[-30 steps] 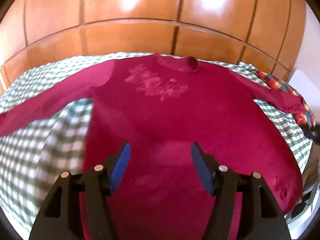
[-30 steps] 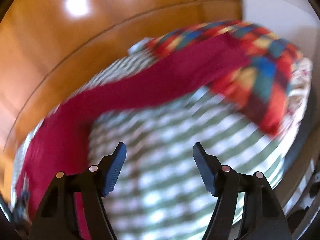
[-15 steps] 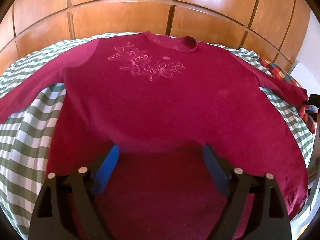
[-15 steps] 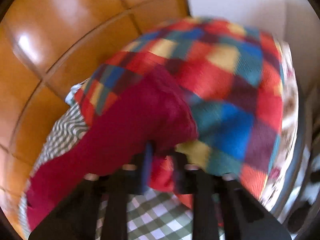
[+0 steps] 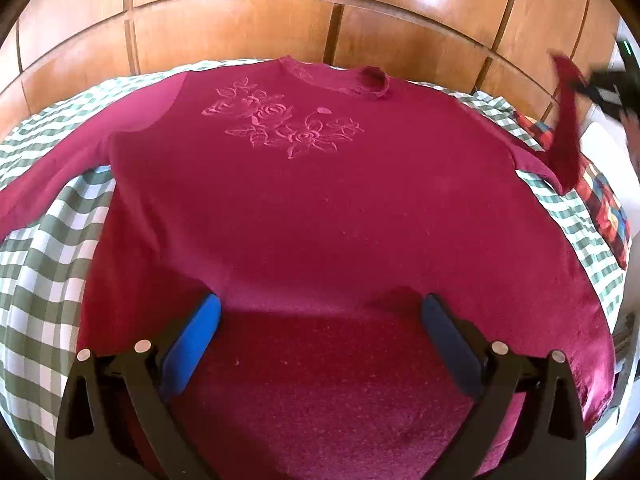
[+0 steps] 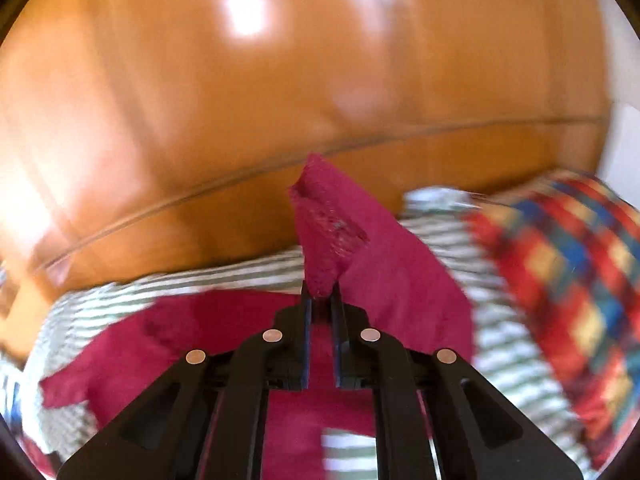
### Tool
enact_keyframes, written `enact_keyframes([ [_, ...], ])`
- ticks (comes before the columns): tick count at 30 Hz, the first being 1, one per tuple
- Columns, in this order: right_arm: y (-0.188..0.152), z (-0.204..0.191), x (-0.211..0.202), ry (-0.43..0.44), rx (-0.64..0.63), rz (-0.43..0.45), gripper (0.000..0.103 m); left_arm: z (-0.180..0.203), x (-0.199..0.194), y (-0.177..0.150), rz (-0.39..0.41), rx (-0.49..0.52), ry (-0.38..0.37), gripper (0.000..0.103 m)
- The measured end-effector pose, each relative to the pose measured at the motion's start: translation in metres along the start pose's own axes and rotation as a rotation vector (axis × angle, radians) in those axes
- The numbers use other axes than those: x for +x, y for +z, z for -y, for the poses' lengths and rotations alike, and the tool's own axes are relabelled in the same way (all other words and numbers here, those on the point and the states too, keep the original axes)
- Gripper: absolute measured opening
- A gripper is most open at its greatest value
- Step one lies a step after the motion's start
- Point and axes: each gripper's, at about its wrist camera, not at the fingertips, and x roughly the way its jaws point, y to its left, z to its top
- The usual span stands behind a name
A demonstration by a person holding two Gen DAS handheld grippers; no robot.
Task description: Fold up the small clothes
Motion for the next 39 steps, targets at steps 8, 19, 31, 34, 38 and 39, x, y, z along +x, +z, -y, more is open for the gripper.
enact_keyframes([
  [8, -0.017, -0.155, 0.069, 0.274, -0.179, -0.106, 0.007, 0.002, -0.001, 0.003, -0.009, 0.037, -0.002, 0.101],
  [19, -0.071, -0.118, 0.060, 0.277, -0.134, -0.139, 0.052, -0.050, -0.020, 0.038, 0.064, -0.183, -0.218, 0.101],
  [31, -0.157, 0.027, 0.030, -0.009, 0.081, -0.219, 0.052, -0.062, 0.038, 0.135, 0.060, -0.257, -0.191, 0.101],
  [34, -0.154, 0.036, 0.038, -0.048, 0.098, -0.219, 0.052, -0.057, 0.060, 0.150, 0.014, -0.245, -0.174, 0.100],
  [38, -0.145, 0.039, 0.055, -0.070, 0.121, -0.210, 0.052, -0.061, 0.081, 0.159, -0.017, -0.301, -0.165, 0.099],
  [39, -0.142, 0.039, 0.058, -0.069, 0.129, -0.206, 0.052, -0.063, 0.085, 0.161, -0.013, -0.329, -0.149, 0.095],
])
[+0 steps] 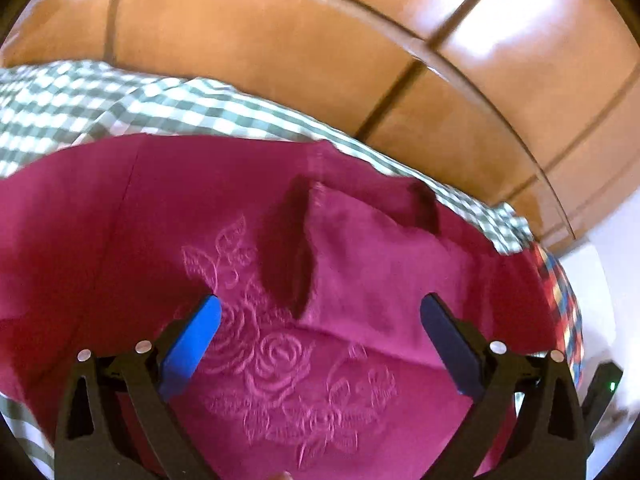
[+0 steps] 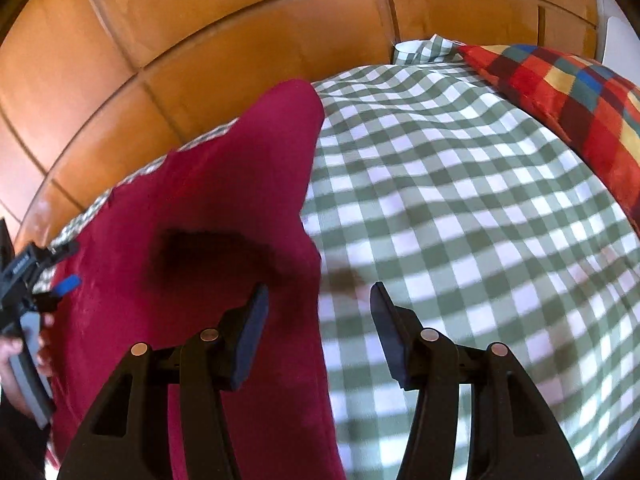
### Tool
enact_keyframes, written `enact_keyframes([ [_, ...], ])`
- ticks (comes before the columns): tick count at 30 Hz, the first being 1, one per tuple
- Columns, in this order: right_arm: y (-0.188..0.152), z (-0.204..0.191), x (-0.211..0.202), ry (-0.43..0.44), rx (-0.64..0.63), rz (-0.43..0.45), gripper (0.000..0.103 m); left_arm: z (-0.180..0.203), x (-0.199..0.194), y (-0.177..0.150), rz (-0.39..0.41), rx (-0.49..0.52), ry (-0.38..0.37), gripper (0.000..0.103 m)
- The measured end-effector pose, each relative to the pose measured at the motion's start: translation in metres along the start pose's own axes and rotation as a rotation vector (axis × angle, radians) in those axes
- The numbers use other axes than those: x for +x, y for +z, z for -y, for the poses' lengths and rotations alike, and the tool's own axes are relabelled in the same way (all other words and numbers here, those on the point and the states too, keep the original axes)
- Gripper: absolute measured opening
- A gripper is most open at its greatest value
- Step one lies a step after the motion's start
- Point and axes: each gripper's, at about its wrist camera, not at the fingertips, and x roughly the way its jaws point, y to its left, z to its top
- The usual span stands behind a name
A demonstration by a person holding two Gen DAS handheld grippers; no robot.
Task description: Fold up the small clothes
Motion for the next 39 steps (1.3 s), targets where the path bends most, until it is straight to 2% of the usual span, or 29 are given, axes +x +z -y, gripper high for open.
enact_keyframes([
  [1, 0.003, -0.001, 0.002, 0.008, 0.009, 0.007, 0.052, 0.000, 0.002, 0.002, 0.005, -0.014, 0.006, 0.084],
  [2, 0.008, -0.003, 0.005, 0.017, 0.021, 0.018, 0.052, 0.001, 0.004, 0.004, 0.003, -0.020, 0.005, 0.078],
  [3, 0.013, -0.003, 0.009, 0.017, 0.034, 0.026, 0.052, 0.003, 0.007, 0.005, -0.007, -0.015, -0.007, 0.066],
  [5, 0.020, -0.004, 0.013, 0.014, 0.054, 0.041, 0.052, 0.010, 0.010, 0.009, -0.025, 0.019, -0.059, 0.012],
  [6, 0.021, -0.004, 0.013, 0.010, 0.064, 0.050, 0.052, 0.013, 0.009, 0.010, -0.020, 0.026, -0.062, 0.003],
  [8, 0.023, -0.001, 0.013, 0.006, 0.086, 0.067, 0.052, 0.013, -0.007, 0.012, 0.054, 0.021, -0.123, 0.004],
  [11, 0.017, 0.000, 0.019, -0.003, 0.068, 0.045, 0.052, 0.000, -0.040, 0.009, 0.155, -0.026, -0.167, 0.004],
  [14, 0.009, -0.001, 0.026, -0.029, 0.025, 0.020, 0.052, -0.019, -0.053, 0.003, 0.187, -0.030, -0.098, 0.004],
  [18, 0.007, -0.006, 0.021, -0.061, -0.029, -0.002, 0.052, -0.043, -0.044, -0.004, 0.128, -0.031, -0.015, 0.004],
  [21, 0.000, -0.017, 0.004, -0.085, -0.163, -0.031, 0.052, -0.046, -0.030, -0.008, 0.078, -0.007, 0.039, 0.004],
  [23, -0.006, -0.025, -0.014, -0.077, -0.238, -0.021, 0.052, -0.041, -0.033, -0.010, 0.090, 0.018, 0.053, 0.004],
  [25, -0.005, -0.035, -0.035, -0.022, -0.283, 0.013, 0.052, -0.040, -0.043, -0.009, 0.118, 0.034, 0.049, 0.004],
  [28, 0.009, -0.052, -0.045, 0.038, -0.290, 0.073, 0.052, -0.035, -0.056, -0.007, 0.162, 0.059, 0.052, 0.004],
  [31, 0.032, -0.069, -0.022, 0.057, -0.264, 0.074, 0.052, -0.027, -0.061, -0.005, 0.179, 0.092, 0.077, 0.004],
  [34, 0.040, -0.075, 0.028, -0.012, -0.232, -0.013, 0.052, -0.030, -0.057, -0.005, 0.161, 0.084, 0.102, 0.004],
  [36, 0.032, -0.076, 0.058, -0.076, -0.236, -0.062, 0.054, -0.035, -0.046, -0.005, 0.151, 0.080, 0.157, 0.004],
  [37, 0.026, -0.081, 0.057, -0.100, -0.262, -0.014, 0.057, -0.042, -0.037, -0.004, 0.132, 0.067, 0.193, 0.005],
  [39, 0.018, -0.086, 0.055, -0.138, -0.274, 0.022, 0.057, -0.055, -0.027, -0.005, 0.098, 0.015, 0.172, 0.008],
])
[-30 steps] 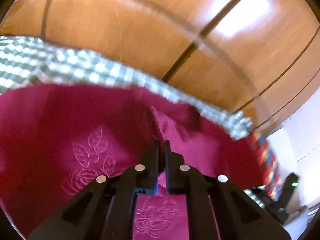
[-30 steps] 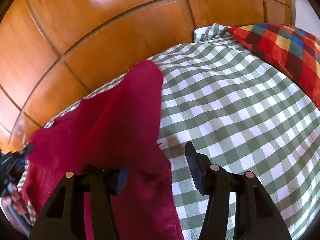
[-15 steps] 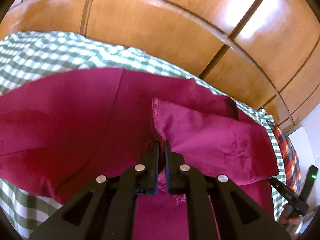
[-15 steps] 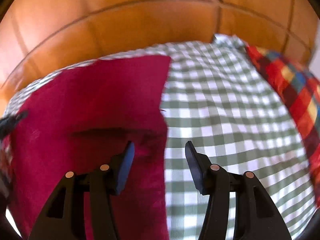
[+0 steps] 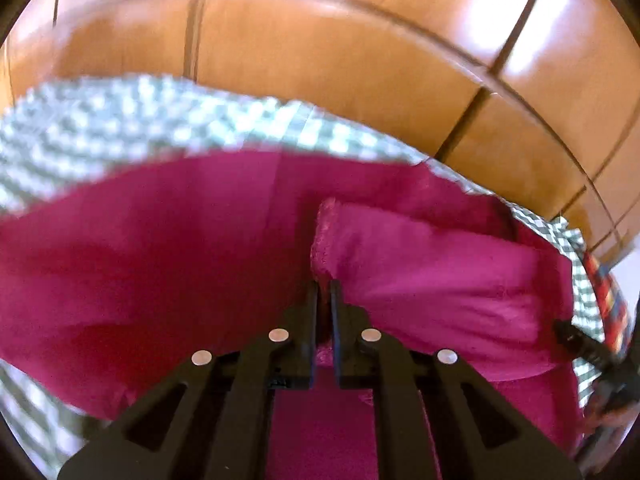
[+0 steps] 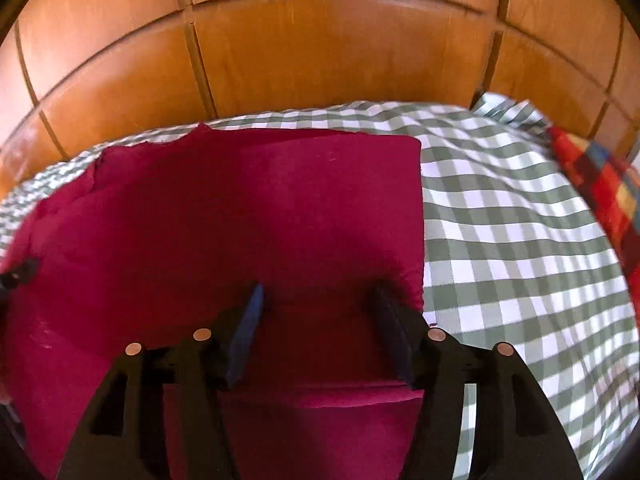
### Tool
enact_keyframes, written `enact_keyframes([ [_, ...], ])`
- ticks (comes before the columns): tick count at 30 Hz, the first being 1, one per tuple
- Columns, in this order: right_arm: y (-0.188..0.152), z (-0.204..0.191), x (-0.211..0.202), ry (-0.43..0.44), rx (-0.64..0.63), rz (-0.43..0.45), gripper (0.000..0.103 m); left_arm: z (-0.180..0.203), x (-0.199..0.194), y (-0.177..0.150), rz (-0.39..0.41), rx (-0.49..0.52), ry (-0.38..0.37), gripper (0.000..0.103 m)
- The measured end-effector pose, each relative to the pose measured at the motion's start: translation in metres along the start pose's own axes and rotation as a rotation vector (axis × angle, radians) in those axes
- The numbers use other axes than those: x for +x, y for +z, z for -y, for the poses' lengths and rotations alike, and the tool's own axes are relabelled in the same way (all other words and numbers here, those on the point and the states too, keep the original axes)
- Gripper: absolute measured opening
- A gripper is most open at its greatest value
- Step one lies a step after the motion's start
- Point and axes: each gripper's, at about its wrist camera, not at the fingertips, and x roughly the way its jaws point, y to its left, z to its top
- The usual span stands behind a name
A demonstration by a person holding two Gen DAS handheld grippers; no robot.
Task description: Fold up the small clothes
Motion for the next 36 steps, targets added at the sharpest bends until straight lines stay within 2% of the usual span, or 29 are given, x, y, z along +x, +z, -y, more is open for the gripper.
enact_keyframes([
  [3, -0.005, -0.004, -0.001, -0.030, -0.004, 0.032, 0.059, 0.004, -0.004, -0.002, 0.024, 0.029, 0.008, 0.009],
  [4, -0.006, -0.005, -0.002, -0.034, -0.005, 0.034, 0.059, 0.006, -0.006, -0.004, 0.021, 0.040, 0.007, 0.016],
  [5, -0.006, -0.005, -0.003, -0.040, -0.007, 0.034, 0.060, 0.006, -0.009, -0.004, 0.016, 0.043, 0.000, 0.029],
  [7, -0.009, -0.008, -0.002, -0.045, -0.008, 0.040, 0.060, 0.005, -0.018, -0.006, 0.018, 0.028, -0.028, 0.042],
  [9, -0.010, -0.012, -0.003, -0.058, -0.016, 0.044, 0.061, 0.001, -0.030, -0.010, 0.022, 0.004, -0.036, 0.049],
  [10, -0.010, -0.013, -0.005, -0.070, -0.019, 0.046, 0.065, -0.005, -0.038, -0.013, 0.025, -0.020, -0.045, 0.054],
  [13, -0.011, -0.019, -0.020, -0.127, -0.029, 0.048, 0.083, -0.023, -0.060, -0.023, 0.030, -0.084, -0.103, 0.055],
  [15, -0.015, -0.022, -0.035, -0.103, -0.028, 0.058, 0.084, -0.034, -0.074, -0.029, 0.055, -0.102, -0.100, 0.059],
  [17, -0.022, -0.031, -0.054, -0.086, -0.055, 0.093, 0.085, -0.048, -0.093, -0.039, 0.085, -0.106, -0.091, 0.072],
  [21, -0.040, -0.052, -0.088, -0.068, -0.108, 0.159, 0.090, -0.078, -0.120, -0.054, 0.123, -0.132, -0.021, 0.075],
  [27, -0.063, -0.079, -0.118, -0.041, -0.168, 0.184, 0.090, -0.149, -0.143, -0.073, 0.129, -0.319, 0.052, 0.081],
  [31, -0.077, -0.095, -0.128, -0.032, -0.191, 0.188, 0.090, -0.190, -0.160, -0.082, 0.166, -0.424, 0.101, 0.085],
  [36, -0.093, -0.118, -0.126, -0.014, -0.246, 0.165, 0.090, -0.235, -0.172, -0.086, 0.193, -0.540, 0.091, 0.086],
])
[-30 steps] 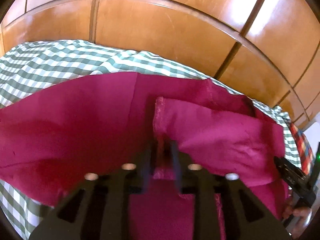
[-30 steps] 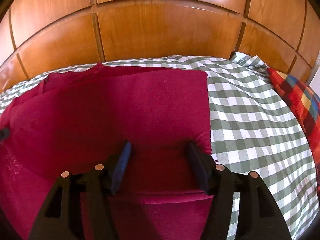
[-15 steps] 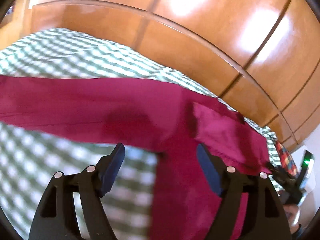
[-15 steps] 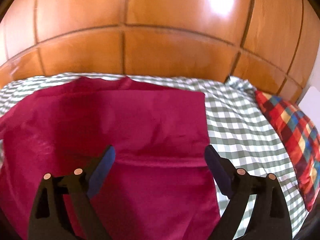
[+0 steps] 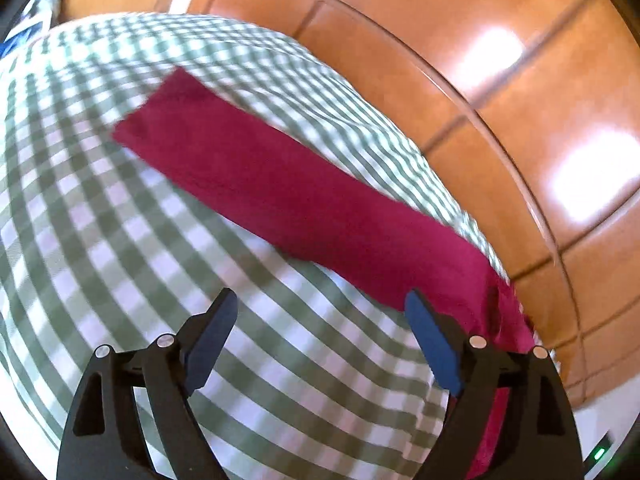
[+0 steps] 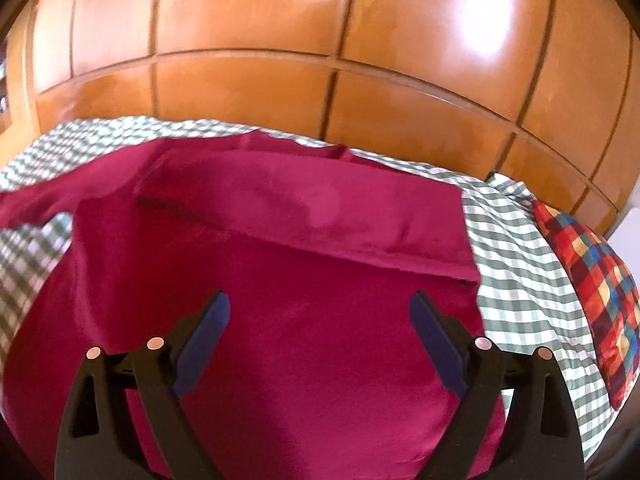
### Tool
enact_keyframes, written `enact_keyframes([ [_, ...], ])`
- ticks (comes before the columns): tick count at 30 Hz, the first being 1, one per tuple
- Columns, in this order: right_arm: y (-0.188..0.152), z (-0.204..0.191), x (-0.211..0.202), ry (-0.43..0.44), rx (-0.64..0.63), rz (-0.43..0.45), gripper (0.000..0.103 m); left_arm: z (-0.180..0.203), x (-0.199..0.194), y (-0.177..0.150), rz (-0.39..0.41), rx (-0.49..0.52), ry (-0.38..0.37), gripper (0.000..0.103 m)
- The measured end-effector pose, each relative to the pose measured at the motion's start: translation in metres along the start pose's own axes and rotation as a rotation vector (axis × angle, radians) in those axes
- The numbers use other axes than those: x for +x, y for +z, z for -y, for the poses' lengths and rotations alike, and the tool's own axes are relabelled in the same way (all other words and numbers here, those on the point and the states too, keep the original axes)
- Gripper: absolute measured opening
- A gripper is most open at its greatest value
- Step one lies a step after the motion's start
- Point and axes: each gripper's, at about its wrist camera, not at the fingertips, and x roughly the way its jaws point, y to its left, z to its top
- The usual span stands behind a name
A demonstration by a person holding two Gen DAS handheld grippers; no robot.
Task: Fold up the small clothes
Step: 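Grasp the sleeve nearest the left tool and lift it across the body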
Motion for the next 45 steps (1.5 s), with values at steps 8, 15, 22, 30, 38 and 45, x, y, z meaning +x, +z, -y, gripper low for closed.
enact_keyframes([
  [8, -0.023, -0.034, 0.022, 0.020, -0.060, -0.086, 0.090, -0.042, 0.004, 0.036, 0.040, -0.133, 0.008, 0.086],
  [15, -0.031, -0.035, 0.032, 0.012, -0.036, -0.091, 0.099, -0.054, 0.016, 0.064, 0.048, -0.195, 0.040, 0.084],
  [22, -0.034, -0.028, 0.038, 0.063, 0.015, -0.098, 0.099, -0.048, 0.034, 0.083, 0.039, -0.178, 0.151, 0.036],
  [30, -0.035, -0.027, 0.037, 0.074, 0.024, -0.093, 0.099, -0.048, 0.037, 0.089, 0.056, -0.177, 0.193, 0.006],
  [38, -0.035, -0.026, 0.037, 0.081, 0.033, -0.093, 0.099, 0.003, 0.004, 0.089, 0.149, 0.009, 0.130, 0.005],
  [45, -0.035, -0.026, 0.037, 0.083, 0.036, -0.093, 0.099, 0.069, -0.012, 0.077, 0.169, 0.129, -0.061, 0.005],
])
